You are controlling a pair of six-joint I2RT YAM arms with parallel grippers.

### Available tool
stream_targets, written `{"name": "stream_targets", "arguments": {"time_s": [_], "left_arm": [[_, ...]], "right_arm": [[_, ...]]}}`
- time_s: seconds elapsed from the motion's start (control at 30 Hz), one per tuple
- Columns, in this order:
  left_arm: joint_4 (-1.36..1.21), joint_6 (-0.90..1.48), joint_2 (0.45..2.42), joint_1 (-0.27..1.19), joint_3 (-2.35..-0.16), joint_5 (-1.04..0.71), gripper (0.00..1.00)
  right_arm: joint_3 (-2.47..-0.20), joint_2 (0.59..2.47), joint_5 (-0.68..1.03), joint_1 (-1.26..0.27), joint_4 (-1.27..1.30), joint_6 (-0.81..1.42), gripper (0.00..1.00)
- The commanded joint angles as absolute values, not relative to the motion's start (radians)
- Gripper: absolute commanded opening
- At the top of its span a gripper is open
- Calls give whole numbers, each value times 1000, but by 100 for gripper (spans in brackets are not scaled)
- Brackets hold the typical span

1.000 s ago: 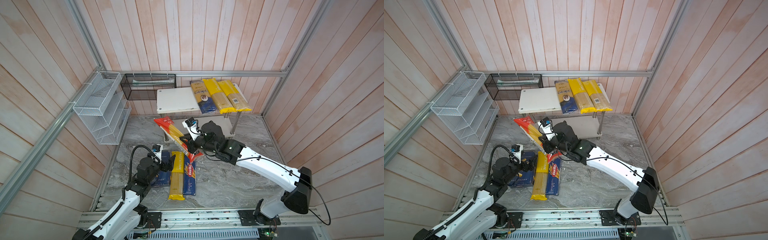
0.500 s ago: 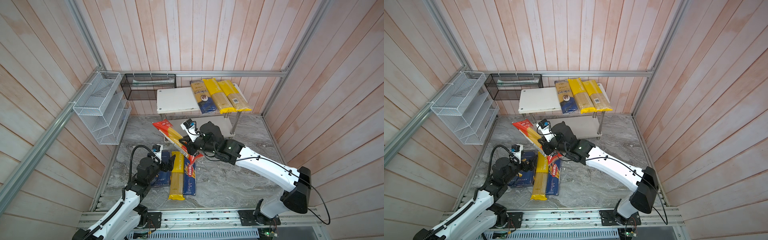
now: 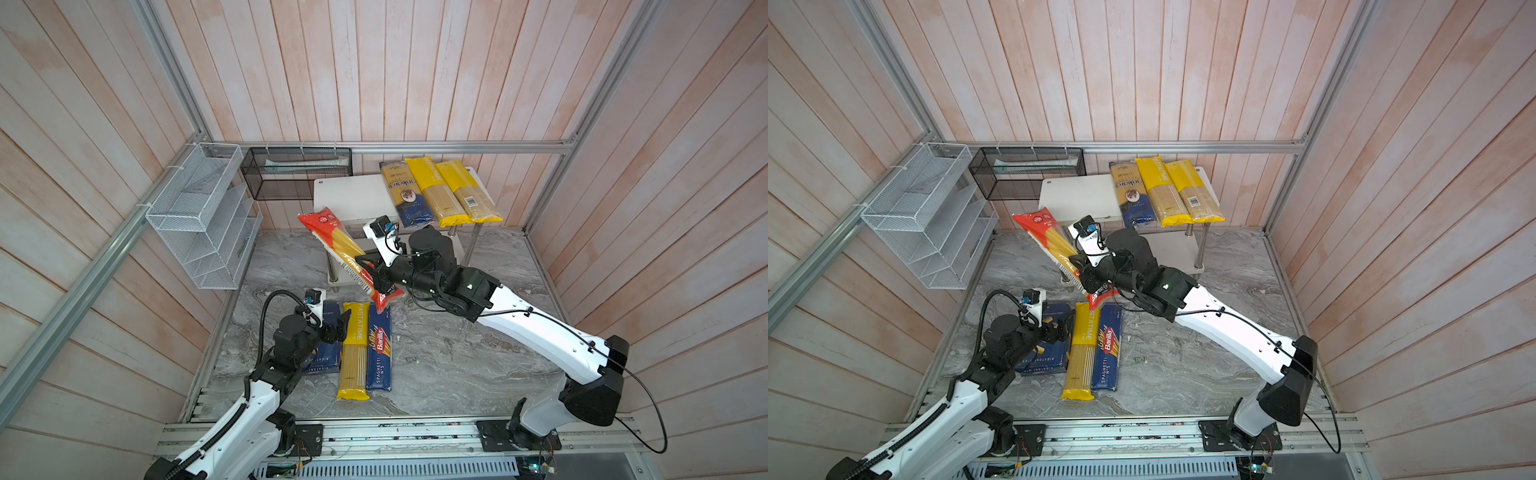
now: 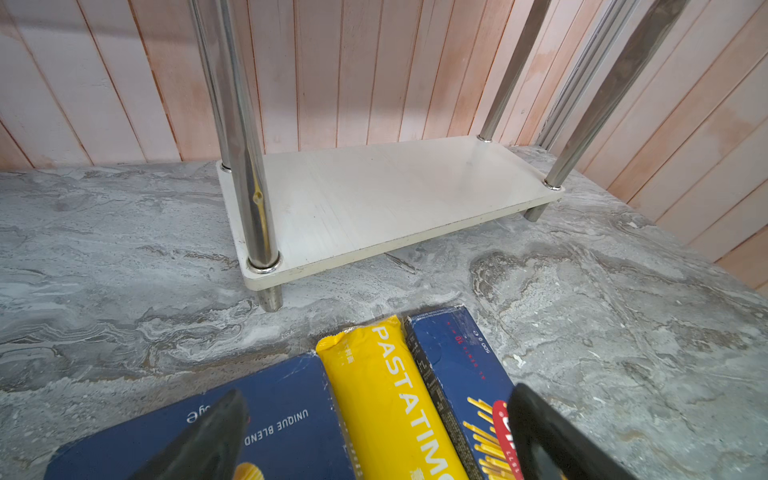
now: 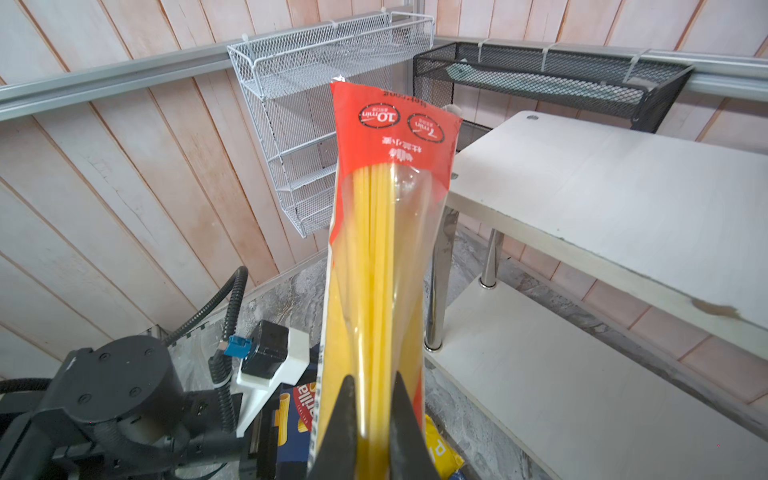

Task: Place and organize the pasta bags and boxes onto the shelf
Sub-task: 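Carry the hanging red spaghetti bag up toward the top shelf, then lower the red spaghetti bag onto the top shelf beside the ankara bag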

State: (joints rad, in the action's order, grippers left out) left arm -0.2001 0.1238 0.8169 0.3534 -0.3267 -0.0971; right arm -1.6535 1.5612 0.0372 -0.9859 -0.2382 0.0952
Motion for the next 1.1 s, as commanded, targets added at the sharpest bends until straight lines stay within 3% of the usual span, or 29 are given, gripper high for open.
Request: {"name": "stream_targets", "arguments": {"time_s": [0.0,0.23,0.83,1.07], "left_arm": [[-202,121,816,350,-318,-101,100],[-202,121,817,350,-320,-101,100],[-204,120,827,350,-323,-107,100],[-204,120,825,350,-322,-106,100]], "right_arm": [[-1767,1577,-44,-985,-114,63,6],[-1935,1680,-211,-958,-183,13,5],[-2448,1996,-314,-851,-361,21,6],[-2493,2047,-347,-830,-340,60,6]]}}
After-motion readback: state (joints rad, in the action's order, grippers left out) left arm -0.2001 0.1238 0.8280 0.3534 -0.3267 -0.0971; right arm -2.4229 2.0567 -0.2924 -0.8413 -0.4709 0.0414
